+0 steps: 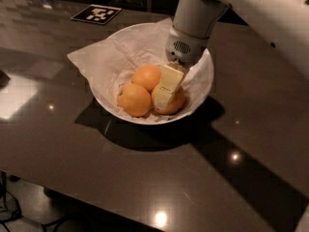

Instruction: Pick orange from white bowl

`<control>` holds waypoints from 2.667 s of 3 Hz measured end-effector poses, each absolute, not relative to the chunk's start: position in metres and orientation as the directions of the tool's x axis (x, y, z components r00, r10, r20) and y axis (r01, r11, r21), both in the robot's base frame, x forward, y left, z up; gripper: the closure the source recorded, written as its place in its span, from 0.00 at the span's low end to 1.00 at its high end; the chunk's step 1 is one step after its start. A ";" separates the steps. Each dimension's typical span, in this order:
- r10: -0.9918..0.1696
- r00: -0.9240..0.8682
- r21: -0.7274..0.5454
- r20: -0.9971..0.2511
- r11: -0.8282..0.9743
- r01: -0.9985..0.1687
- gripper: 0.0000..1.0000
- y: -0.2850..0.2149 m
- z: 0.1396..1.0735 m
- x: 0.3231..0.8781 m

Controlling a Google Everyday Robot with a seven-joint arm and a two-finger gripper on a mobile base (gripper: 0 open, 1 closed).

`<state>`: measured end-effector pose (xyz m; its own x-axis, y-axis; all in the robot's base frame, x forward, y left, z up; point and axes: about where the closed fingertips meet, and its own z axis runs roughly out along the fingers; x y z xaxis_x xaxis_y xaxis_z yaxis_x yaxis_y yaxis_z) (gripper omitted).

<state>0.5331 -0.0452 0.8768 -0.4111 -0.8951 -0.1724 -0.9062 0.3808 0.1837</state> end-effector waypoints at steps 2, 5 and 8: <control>-0.888 -0.430 0.226 -0.165 0.391 -0.892 0.23 -0.048 0.859 0.534; -0.901 -0.412 0.211 -0.140 0.379 -0.901 0.88 -0.044 0.845 0.531; -0.884 -0.371 0.180 -0.283 0.331 -0.926 1.00 -0.050 0.905 0.524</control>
Offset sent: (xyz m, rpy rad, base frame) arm -0.0146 -0.0150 -0.0280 -0.0128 0.1278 -0.0076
